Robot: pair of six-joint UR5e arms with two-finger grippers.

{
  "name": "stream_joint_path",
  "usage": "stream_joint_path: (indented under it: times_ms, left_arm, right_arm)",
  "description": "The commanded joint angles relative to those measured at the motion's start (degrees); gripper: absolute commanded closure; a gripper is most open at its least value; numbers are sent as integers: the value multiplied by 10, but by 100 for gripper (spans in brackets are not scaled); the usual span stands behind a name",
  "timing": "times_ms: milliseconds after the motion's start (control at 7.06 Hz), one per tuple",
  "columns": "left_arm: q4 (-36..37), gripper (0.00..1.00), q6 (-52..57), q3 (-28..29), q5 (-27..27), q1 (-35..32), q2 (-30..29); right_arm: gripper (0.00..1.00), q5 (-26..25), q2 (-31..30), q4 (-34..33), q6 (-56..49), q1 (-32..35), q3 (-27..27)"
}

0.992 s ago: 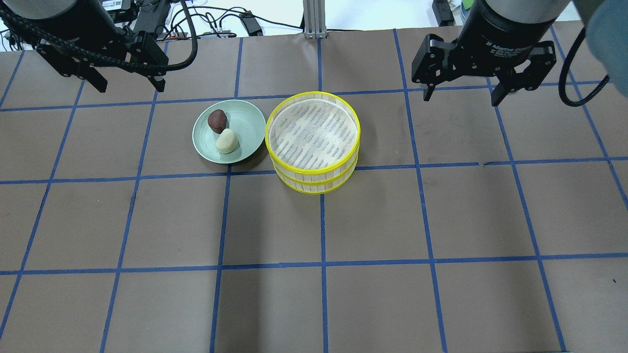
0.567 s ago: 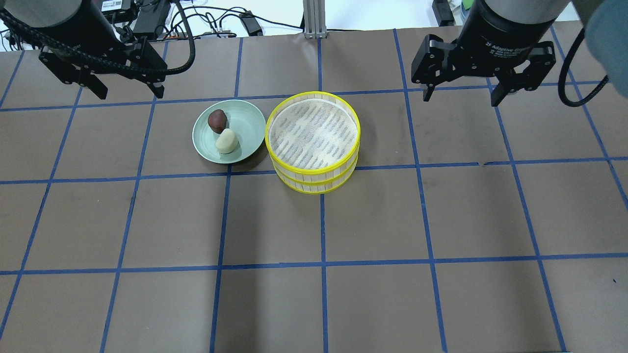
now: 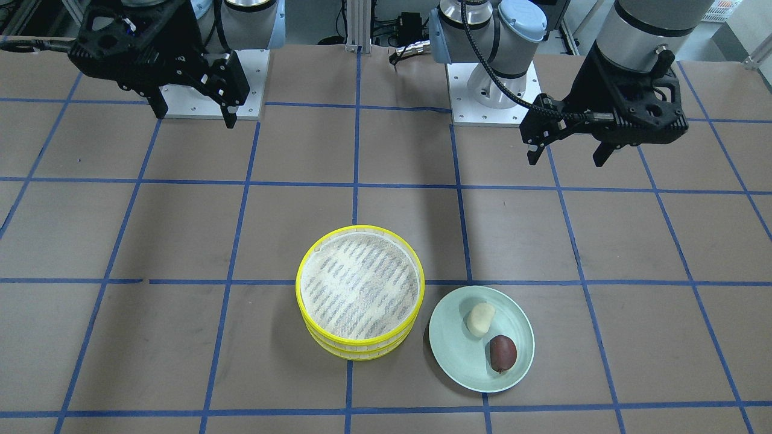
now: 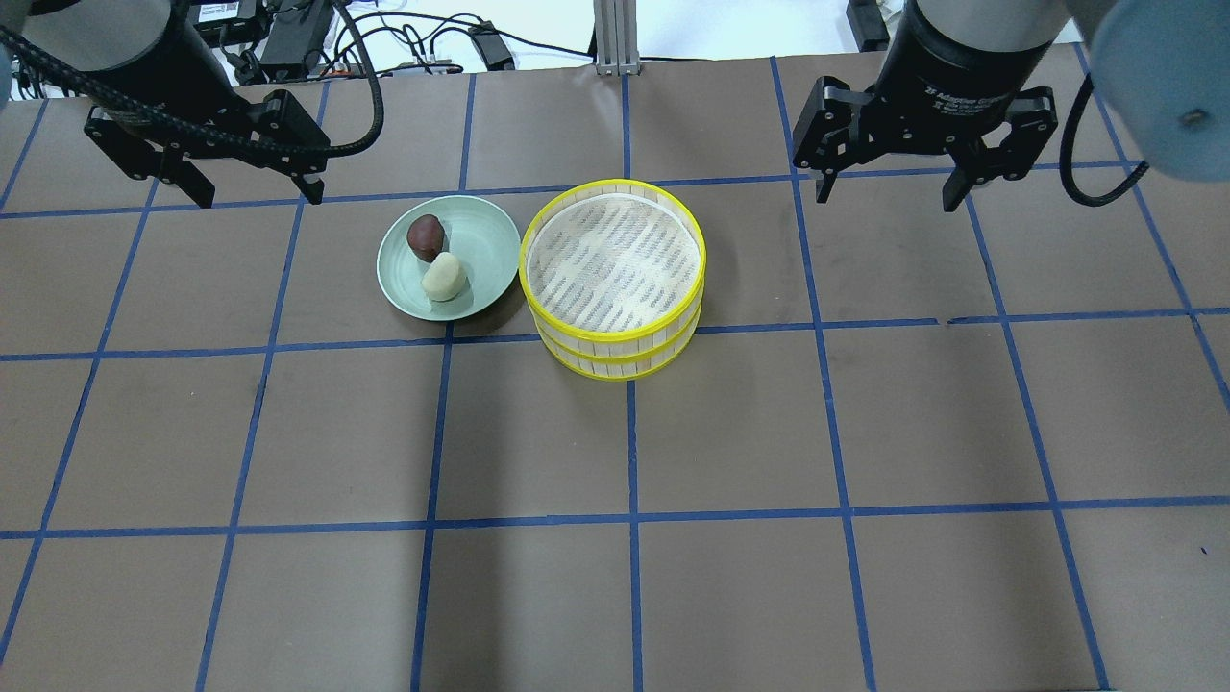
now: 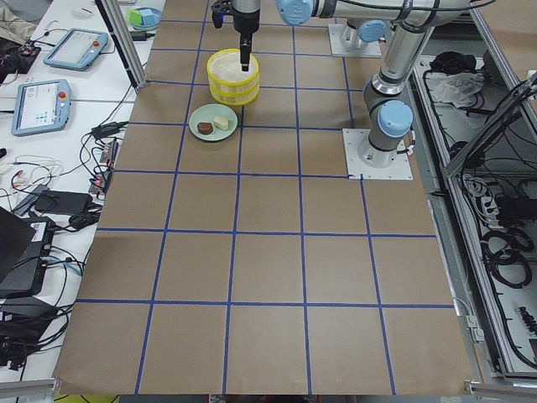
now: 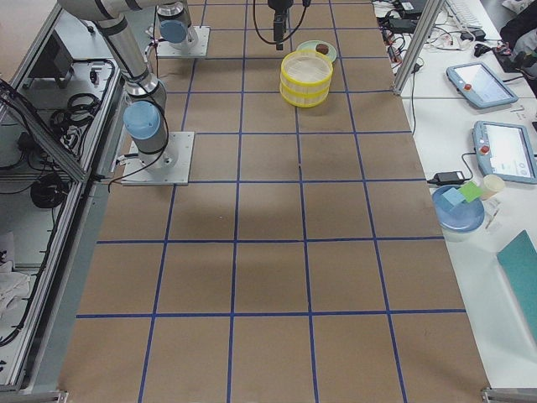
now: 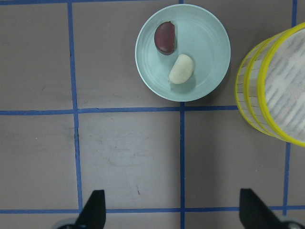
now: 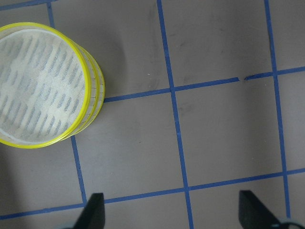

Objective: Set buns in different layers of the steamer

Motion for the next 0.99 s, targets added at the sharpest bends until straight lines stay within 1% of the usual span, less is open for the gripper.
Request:
stream_joint_path:
  times_ms: [0,142,283,425,567,709,850]
  left_arm:
    - [-4,0,15,-2,4,4,-1]
    - [1,0,48,-10,1,14,-14]
    - [12,0,58,-24,-3,27,-25]
    - [47,0,68,-52,-3,28,-41]
    - [114,0,82,-85,-4,28,-58]
    - [152,0,136,-98,-5,28,-73]
    - [157,0,142,-99,-6,27,-89]
  right_arm:
    - [0,6,63,-84,0,2,1]
    - [0,-1,97,-122,3,8,1]
    - [0,2,117,-128,2,22,2]
    - [0,0,147,-159,13,44,4]
    - [0,-1,164,-181,36,66,14]
    - [0,-1,189,-220,55,70,38]
    - [0,0,199,-254,56,70,59]
